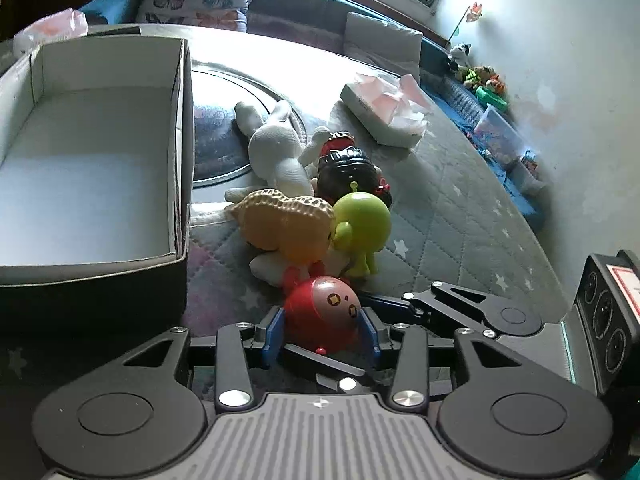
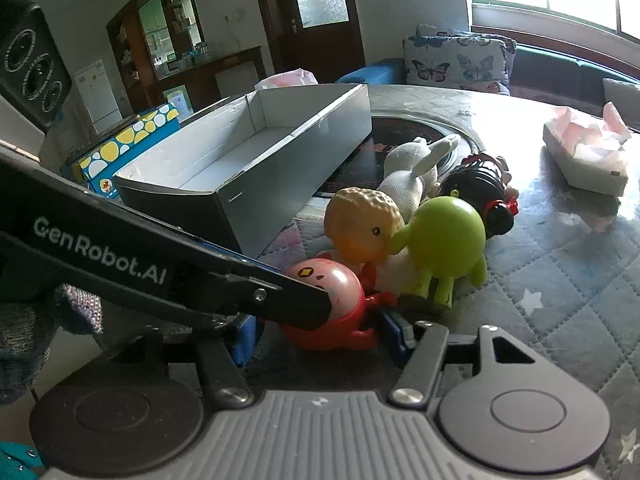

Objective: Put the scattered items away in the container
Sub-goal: 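Close the left gripper on the red octopus toy, then carry the red octopus toy into the white box and open the left gripper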

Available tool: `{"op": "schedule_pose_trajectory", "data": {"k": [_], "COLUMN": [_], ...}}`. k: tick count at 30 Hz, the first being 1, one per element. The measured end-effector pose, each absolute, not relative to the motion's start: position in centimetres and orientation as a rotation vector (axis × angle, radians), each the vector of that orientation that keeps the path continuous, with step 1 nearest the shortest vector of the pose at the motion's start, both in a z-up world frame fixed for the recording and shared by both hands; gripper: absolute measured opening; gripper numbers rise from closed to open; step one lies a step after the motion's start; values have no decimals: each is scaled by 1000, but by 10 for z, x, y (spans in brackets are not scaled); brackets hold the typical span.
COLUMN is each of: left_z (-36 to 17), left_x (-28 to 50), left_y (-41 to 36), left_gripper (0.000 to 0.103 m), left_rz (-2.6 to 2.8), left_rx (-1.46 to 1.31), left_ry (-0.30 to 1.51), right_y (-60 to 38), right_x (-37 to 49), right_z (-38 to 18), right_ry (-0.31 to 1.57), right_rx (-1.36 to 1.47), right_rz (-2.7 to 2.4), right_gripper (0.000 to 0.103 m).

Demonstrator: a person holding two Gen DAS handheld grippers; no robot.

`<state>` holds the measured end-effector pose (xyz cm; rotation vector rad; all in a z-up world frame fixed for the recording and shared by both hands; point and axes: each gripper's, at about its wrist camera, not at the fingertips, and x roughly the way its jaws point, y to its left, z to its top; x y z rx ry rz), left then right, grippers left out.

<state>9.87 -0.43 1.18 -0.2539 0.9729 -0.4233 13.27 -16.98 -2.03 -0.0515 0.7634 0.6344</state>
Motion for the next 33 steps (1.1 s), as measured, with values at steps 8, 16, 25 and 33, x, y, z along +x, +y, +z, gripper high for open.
{"op": "schedule_pose_trajectory", "data": {"k": [8,16,25,33], "left_z": [30,70,87,61], "left_x": [84,74,105,138], "left_y": [2,33,102,148], "left_gripper": [43,43,43,43], "left_rz": [-432,-382,-237,-139], "left_rx": [-251,-269,-340,-395], "left_ry": [910,765,713,790], "right_y": [-165,-146,-76,-17], "right_x": [124,127,174,218], "right_z": [-7,31,51,31], "right_ry": [724,607,543,658], "right_rx": [-84,-119,-181,-185], "right_rz": [641,698,825,922], "right_gripper": [62,61,61,61]}}
